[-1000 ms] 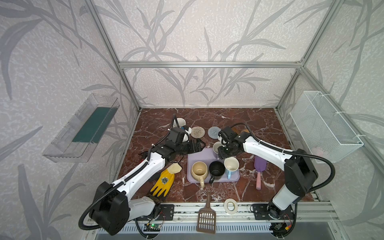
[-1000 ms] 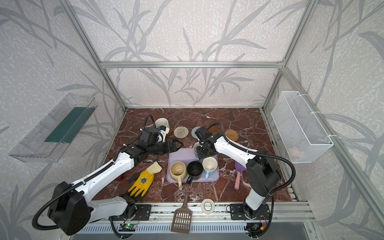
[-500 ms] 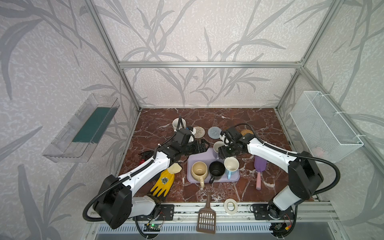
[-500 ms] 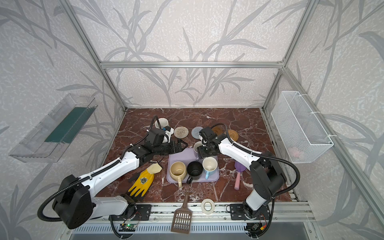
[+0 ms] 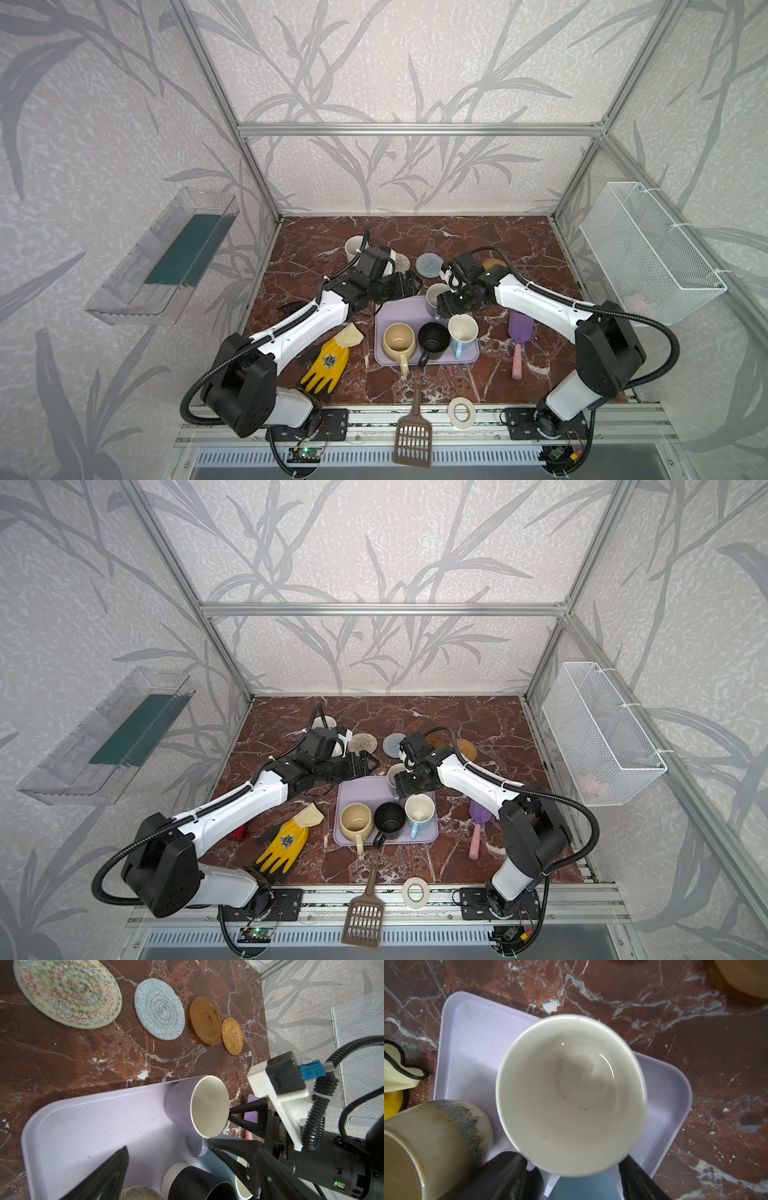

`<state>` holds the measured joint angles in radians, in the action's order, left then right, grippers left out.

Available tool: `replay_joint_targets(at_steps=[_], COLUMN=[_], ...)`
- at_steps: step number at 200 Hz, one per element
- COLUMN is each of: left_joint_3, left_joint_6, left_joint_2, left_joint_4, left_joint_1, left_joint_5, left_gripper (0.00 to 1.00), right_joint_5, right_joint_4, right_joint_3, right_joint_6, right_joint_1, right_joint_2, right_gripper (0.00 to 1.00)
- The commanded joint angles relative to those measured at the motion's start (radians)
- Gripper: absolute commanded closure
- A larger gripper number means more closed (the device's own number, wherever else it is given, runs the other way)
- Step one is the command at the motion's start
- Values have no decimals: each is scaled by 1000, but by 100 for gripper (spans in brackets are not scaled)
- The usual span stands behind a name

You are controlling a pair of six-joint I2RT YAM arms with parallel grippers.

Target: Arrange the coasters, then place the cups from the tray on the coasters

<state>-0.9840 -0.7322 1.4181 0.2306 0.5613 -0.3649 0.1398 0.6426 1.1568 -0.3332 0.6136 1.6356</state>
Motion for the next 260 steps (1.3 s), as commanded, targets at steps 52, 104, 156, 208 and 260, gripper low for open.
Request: replay_joint_targets(at_steps=[52,104,156,208,260], left_joint_3=[-36,-23,-13,-16,-10], left_joint_6=[34,38,37,43,46], left_joint_2=[12,-15,-17,-17,-16], left_joint_4=[67,75,76,86,88], left_joint_1=[2,2,2,2,2], left_joint_5=[-8,-4,-2,-1,2], left_gripper=[3,3,3,3,3], right_joint_5=[17,28,-5,-38,-46], right_joint_4=[15,-39,-49,-65,-55], right_joint_3=[-28,-27,-16,10,33], right_joint_6=[-101,-131,-143,-156,-168], right_joint_1=[28,77,81,80,80], right_joint_2=[-102,-54,17,62,84], right_gripper=[30,41,49,53,40])
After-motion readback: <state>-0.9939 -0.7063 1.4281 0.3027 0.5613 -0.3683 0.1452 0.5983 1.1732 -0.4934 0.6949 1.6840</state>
